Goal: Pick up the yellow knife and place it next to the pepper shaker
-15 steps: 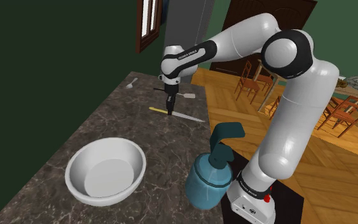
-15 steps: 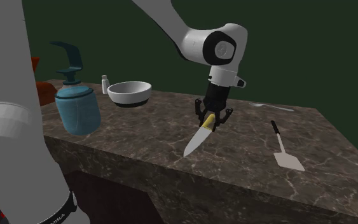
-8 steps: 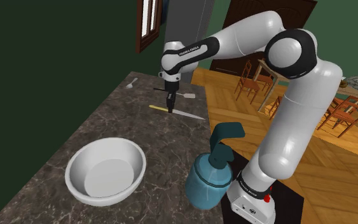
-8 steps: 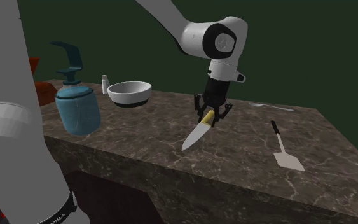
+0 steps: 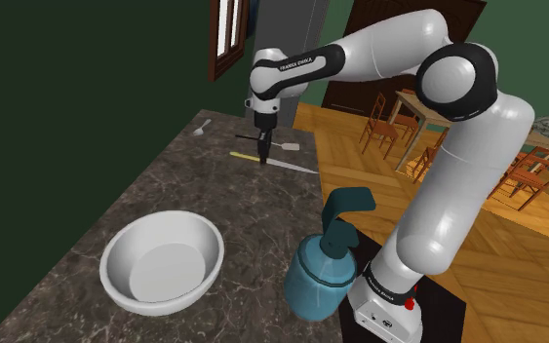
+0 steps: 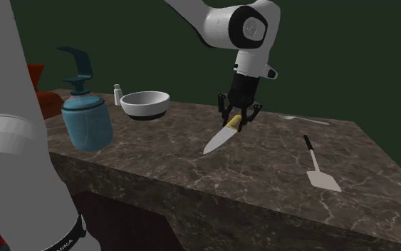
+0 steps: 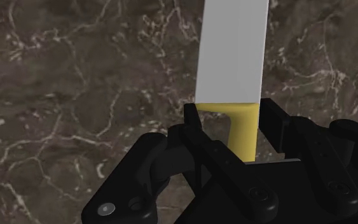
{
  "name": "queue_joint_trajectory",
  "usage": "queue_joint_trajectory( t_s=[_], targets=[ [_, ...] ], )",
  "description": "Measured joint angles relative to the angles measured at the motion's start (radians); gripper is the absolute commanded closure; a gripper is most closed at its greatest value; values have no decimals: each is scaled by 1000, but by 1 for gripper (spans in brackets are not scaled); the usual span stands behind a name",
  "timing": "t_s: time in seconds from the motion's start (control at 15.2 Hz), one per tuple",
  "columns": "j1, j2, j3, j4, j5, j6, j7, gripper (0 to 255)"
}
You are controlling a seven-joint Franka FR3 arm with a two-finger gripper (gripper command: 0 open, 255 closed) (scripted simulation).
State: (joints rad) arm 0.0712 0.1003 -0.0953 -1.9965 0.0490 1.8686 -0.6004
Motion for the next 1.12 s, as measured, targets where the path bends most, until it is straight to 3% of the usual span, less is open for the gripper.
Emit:
queue_joint_trajectory(
  t_s=[1.12],
  targets=[
    [0,-55,-1,165,-7,-220,11,255]
  ],
)
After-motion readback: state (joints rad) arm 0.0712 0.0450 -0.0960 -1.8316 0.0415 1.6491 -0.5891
